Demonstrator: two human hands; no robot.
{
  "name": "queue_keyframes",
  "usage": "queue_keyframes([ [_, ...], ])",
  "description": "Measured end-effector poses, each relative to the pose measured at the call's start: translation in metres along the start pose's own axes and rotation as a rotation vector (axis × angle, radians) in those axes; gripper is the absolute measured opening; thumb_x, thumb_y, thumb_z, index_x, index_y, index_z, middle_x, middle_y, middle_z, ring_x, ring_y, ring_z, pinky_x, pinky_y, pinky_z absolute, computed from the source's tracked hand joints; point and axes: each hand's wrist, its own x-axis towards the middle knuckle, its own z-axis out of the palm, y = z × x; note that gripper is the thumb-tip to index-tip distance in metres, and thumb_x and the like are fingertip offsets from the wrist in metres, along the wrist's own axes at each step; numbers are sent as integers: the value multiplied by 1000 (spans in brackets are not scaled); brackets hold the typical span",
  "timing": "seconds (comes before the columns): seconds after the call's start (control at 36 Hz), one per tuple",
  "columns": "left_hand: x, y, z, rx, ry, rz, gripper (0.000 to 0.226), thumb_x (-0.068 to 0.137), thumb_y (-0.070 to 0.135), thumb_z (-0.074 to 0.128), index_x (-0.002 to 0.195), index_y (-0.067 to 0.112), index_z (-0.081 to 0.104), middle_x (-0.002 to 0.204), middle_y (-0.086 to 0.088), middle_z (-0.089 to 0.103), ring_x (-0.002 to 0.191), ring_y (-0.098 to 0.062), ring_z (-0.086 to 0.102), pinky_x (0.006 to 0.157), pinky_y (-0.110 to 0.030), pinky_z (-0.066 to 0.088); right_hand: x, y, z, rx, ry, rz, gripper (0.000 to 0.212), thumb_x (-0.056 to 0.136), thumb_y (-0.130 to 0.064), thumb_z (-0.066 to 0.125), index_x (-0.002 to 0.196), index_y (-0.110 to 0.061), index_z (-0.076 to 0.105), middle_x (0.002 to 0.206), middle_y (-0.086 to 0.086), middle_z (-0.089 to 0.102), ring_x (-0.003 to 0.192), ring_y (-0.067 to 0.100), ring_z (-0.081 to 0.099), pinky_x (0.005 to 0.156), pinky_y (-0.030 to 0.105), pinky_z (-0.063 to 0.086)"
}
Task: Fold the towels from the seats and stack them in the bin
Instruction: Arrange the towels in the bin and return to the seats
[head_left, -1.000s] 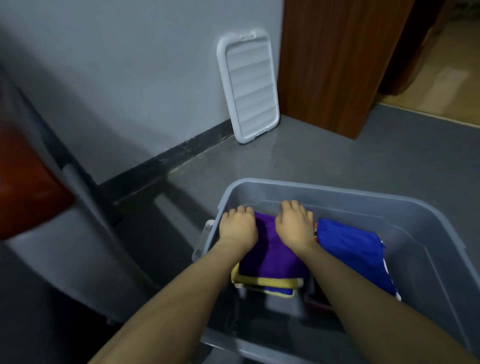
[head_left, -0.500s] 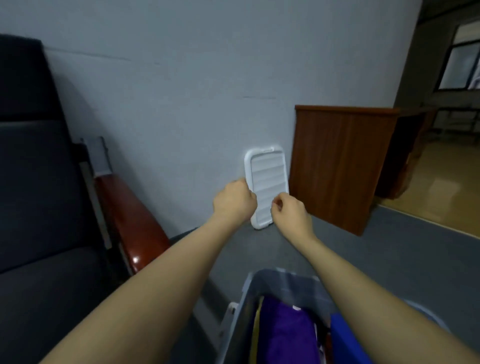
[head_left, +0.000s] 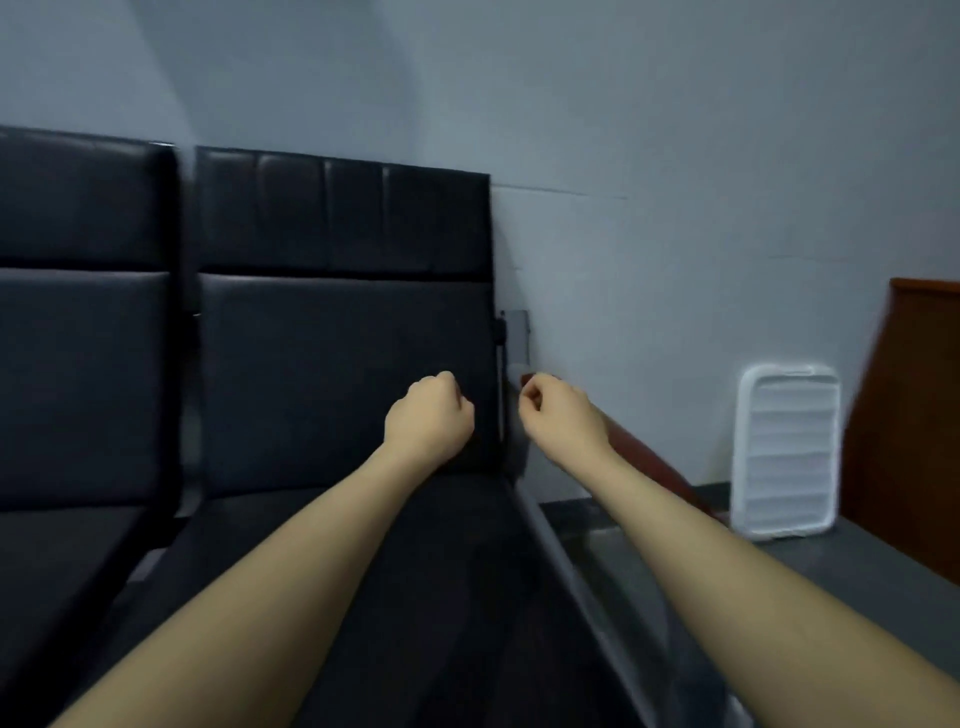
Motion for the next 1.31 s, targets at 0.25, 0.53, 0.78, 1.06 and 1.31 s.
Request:
queue_keyframes([
  [0.25,-49,-181,-89,139,86,-320,20,94,22,42,102,9,56,100,-6,60,87,-26,58,70,-33,46,-16,-156,141,131,-263,-192,14,96,-25,45,98,-19,58,91,-3,60,79,15,58,67,33,50],
  [0.53,-136,-328,-143,369,114,-616,23,90,18,45,102,3,56,112,-17,57,103,-37,54,82,-37,42,-76,-289,258,324,-548,-382,14,94,-20,46,97,-18,59,92,-2,60,83,20,57,66,30,44],
  [0.78,-204,-414,-154,590,130,-962,57,88,40,55,130,6,37,131,-15,39,119,-33,38,98,-37,30,-131,-360,338,284,-839,-727,45,93,-14,49,138,-19,46,144,2,44,129,26,41,108,36,32],
  [1.06,-201,-426,-148,502,-71,-785,45,90,41,53,129,19,46,129,-7,44,119,-30,44,98,-39,29,-141,-355,359,29,-740,-819,38,97,-31,46,134,-37,43,134,-3,43,121,27,36,97,40,22],
  [1.31,-180,-390,-118,358,-143,-602,45,90,43,51,130,23,48,133,-3,43,126,-25,40,100,-40,27,-115,-299,337,-18,-650,-758,20,96,-27,41,108,-23,56,113,0,50,110,25,41,92,37,25],
])
